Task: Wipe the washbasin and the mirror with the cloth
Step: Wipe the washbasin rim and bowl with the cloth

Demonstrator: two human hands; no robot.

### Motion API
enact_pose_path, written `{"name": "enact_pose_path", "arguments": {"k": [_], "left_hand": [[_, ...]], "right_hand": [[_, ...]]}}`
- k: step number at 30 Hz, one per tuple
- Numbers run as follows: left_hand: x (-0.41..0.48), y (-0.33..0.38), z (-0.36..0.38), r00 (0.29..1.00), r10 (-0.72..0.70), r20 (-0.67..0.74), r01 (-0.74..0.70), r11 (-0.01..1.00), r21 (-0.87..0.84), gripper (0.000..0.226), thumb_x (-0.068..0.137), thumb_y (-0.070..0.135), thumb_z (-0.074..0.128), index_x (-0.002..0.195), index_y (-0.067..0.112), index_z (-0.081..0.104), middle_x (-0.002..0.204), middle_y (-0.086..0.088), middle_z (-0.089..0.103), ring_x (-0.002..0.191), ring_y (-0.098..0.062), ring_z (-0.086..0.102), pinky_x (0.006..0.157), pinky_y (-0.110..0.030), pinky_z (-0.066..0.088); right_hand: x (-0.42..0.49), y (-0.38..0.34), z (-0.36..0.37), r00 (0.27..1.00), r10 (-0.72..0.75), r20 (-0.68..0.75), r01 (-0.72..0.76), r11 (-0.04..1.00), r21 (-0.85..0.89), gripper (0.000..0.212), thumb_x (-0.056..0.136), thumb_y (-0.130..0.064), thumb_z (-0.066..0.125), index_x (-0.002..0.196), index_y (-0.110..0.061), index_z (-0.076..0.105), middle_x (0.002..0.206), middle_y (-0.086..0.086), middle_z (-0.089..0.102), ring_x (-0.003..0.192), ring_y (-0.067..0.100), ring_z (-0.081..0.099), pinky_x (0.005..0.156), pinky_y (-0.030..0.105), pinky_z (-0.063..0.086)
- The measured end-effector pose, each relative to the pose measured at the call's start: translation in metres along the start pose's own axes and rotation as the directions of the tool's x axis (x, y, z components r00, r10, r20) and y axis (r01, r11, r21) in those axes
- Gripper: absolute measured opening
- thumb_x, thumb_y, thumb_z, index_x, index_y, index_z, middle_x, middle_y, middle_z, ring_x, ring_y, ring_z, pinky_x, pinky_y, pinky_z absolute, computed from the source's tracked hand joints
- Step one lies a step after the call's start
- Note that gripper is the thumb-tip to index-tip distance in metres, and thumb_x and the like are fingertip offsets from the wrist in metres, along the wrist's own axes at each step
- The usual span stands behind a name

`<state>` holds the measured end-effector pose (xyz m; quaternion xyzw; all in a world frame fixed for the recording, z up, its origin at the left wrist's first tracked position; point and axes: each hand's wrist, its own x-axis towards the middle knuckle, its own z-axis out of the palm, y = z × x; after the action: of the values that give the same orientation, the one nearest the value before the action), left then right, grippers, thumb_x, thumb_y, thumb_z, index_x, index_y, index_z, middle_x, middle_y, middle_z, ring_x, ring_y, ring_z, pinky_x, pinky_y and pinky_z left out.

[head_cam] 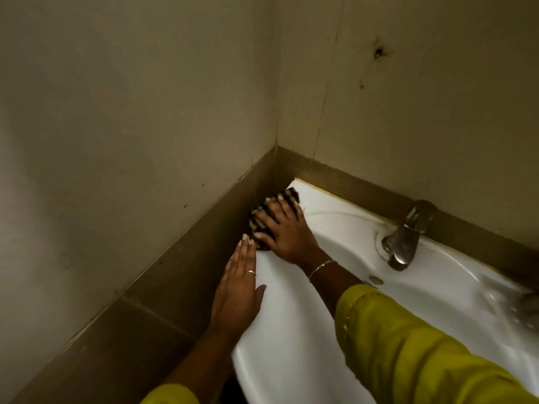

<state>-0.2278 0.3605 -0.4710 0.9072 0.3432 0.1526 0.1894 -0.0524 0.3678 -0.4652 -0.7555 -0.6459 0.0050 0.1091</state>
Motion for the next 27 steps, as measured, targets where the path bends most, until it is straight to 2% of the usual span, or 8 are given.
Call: {"name": "enact_pose_path", "arguments": {"k": [4,8,13,15,17,20,24,27], "left_hand": [[0.000,-0.001,0.000,1.000,-0.010,0.026,0.009,0.999,0.042,0.086,0.084,0.018,0.060,0.139,0.011,-0.005,0.150,-0.005,-0.004,0.138,-0.019,-0.002,0.110,-0.033,-0.002],[0.001,0.001,-0.001,0.999,-0.010,0.034,0.009,1.000,0.026,0.085,0.086,0.017,0.057,0.138,0.013,-0.010,0.148,0.000,-0.011,0.138,-0.014,-0.008,0.111,-0.024,-0.003],[0.000,0.001,-0.003,0.999,-0.022,0.034,0.022,1.000,0.007,0.083,0.089,0.020,0.053,0.135,0.013,-0.015,0.146,0.002,-0.016,0.136,-0.009,-0.010,0.111,-0.021,-0.003],[-0.001,0.001,-0.004,0.999,-0.033,0.030,0.033,0.999,-0.004,0.084,0.087,0.018,0.056,0.136,0.012,-0.011,0.147,0.001,-0.011,0.137,-0.010,-0.005,0.111,-0.023,0.001],[-0.001,0.001,-0.003,0.999,-0.040,0.029,0.040,0.999,-0.002,0.083,0.086,0.017,0.058,0.137,0.011,-0.008,0.147,0.000,-0.009,0.137,-0.012,-0.002,0.111,-0.024,0.003],[0.000,0.000,-0.002,0.998,-0.054,0.021,0.054,0.999,0.007,0.083,0.084,0.017,0.060,0.140,0.007,0.000,0.148,-0.002,-0.002,0.137,-0.014,0.003,0.111,-0.027,0.008],[0.000,0.000,-0.003,0.998,-0.047,0.031,0.048,0.999,-0.015,0.079,0.089,0.022,0.054,0.142,0.010,-0.003,0.146,0.002,-0.010,0.134,-0.007,-0.005,0.110,-0.022,0.002],[0.000,0.001,-0.004,0.998,-0.059,0.007,0.059,0.997,-0.044,0.077,0.092,0.027,0.049,0.137,0.017,-0.014,0.143,0.006,-0.018,0.132,-0.004,-0.010,0.109,-0.019,-0.001]], "right_hand": [[-0.004,0.024,-0.010,0.979,0.203,0.001,-0.203,0.979,-0.017,0.073,0.082,-0.058,0.014,0.143,-0.023,0.032,0.151,0.014,0.029,0.140,0.036,0.020,0.112,0.053,0.012],[-0.030,0.050,-0.012,0.926,0.372,-0.068,-0.377,0.921,-0.096,0.068,0.082,-0.055,0.026,0.137,-0.019,0.044,0.140,0.020,0.044,0.130,0.042,0.039,0.104,0.058,0.027],[-0.083,0.065,-0.016,0.824,0.549,-0.138,-0.562,0.822,-0.087,0.073,0.085,-0.058,0.023,0.137,-0.012,0.043,0.140,0.026,0.041,0.128,0.046,0.039,0.106,0.058,0.021],[-0.099,0.061,-0.016,0.801,0.578,-0.155,-0.594,0.799,-0.093,0.068,0.091,-0.054,0.030,0.141,-0.009,0.035,0.145,0.027,0.032,0.134,0.044,0.031,0.111,0.052,0.013],[-0.104,0.055,-0.012,0.776,0.614,-0.146,-0.629,0.771,-0.099,0.067,0.091,-0.043,0.049,0.144,-0.008,0.027,0.149,0.026,0.023,0.139,0.041,0.021,0.114,0.045,0.000],[-0.093,0.048,-0.007,0.735,0.654,-0.180,-0.674,0.733,-0.092,0.072,0.080,-0.036,0.067,0.137,-0.001,0.040,0.140,0.032,0.037,0.130,0.048,0.035,0.111,0.047,0.003],[-0.070,0.040,-0.006,0.737,0.662,-0.134,-0.673,0.737,-0.060,0.071,0.090,-0.043,0.051,0.145,-0.007,0.024,0.150,0.029,0.019,0.139,0.045,0.014,0.112,0.055,0.001],[-0.044,0.025,-0.005,0.811,0.571,-0.128,-0.581,0.812,-0.057,0.067,0.089,-0.046,0.047,0.141,-0.007,0.034,0.146,0.030,0.029,0.135,0.047,0.025,0.110,0.059,0.011]]}}
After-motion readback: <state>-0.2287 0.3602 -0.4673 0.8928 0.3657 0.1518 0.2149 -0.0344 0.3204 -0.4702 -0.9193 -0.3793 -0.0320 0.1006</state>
